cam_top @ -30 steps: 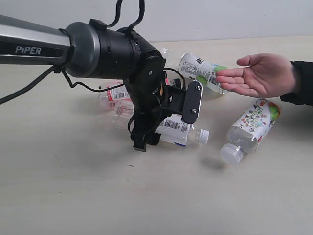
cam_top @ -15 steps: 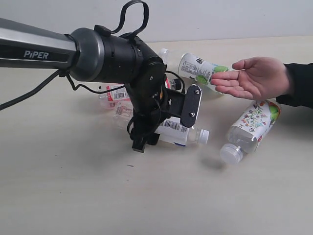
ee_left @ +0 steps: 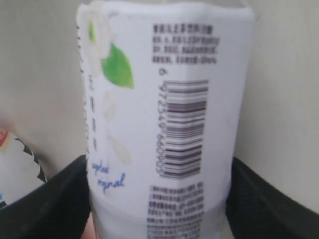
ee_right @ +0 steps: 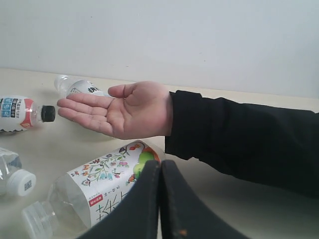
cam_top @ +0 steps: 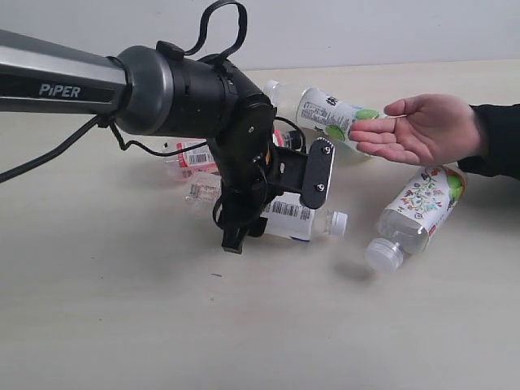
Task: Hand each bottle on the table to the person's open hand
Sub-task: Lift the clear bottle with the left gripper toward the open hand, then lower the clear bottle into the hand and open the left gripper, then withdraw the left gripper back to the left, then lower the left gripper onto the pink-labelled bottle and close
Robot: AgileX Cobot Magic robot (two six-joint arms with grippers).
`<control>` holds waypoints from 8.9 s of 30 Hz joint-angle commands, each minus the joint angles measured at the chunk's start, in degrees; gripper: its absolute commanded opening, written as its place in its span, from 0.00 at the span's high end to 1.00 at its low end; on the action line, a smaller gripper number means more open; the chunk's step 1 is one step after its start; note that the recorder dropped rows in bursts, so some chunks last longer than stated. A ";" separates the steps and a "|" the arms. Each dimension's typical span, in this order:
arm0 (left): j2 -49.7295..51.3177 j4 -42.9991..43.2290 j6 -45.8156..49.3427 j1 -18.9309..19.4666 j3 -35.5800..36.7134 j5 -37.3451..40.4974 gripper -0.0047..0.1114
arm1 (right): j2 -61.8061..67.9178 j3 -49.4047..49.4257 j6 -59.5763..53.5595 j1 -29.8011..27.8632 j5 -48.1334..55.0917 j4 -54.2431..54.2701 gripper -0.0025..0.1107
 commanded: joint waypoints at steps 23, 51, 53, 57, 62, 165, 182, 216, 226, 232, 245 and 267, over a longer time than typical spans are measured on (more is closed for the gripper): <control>-18.64 -2.55 -50.44 -5.42 -0.53 4.62 0.96 | -0.35 0.26 -0.18 -0.32 -0.32 0.04 0.98; -6.70 -44.16 -73.12 -7.46 -17.49 -26.53 0.96 | -0.35 0.26 -0.18 -0.32 -0.32 0.04 0.98; -3.98 -46.09 -73.12 -6.76 -20.34 -25.81 0.96 | -0.35 0.26 -0.18 -0.32 -0.32 0.04 0.98; 0.57 -51.80 -73.12 -4.00 -24.27 -21.36 0.96 | -0.35 0.26 -0.18 -0.32 -0.32 0.04 0.98; 4.31 -56.60 -71.12 -1.42 -24.82 -17.72 0.96 | -0.35 0.26 -0.18 -0.32 -0.32 0.04 0.98; -36.73 -7.94 -58.34 1.52 1.07 18.70 0.96 | -0.35 0.26 -0.18 -0.32 -0.32 0.04 0.98; -44.75 1.32 -53.91 1.52 16.62 17.06 0.96 | -0.35 0.26 -0.18 -0.32 -0.32 0.04 0.98; -9.87 -21.66 -14.24 21.09 -15.12 28.40 0.96 | -0.35 0.26 -0.18 -0.32 -0.32 0.04 0.98; -4.79 -21.83 -2.46 20.31 -17.64 20.97 0.96 | -0.35 0.26 -0.18 -0.32 -0.32 0.04 0.98; -4.79 -22.06 1.26 20.31 -17.64 20.94 0.85 | -0.35 0.26 -0.18 -0.32 -0.32 0.04 0.98; -2.46 -21.98 -4.34 20.31 -17.13 13.36 0.06 | -0.35 0.26 -0.18 -0.32 -0.32 0.04 0.98; 9.09 -21.70 -2.77 20.31 -17.13 4.92 0.06 | -0.35 0.26 -0.18 -0.32 -0.32 0.04 0.98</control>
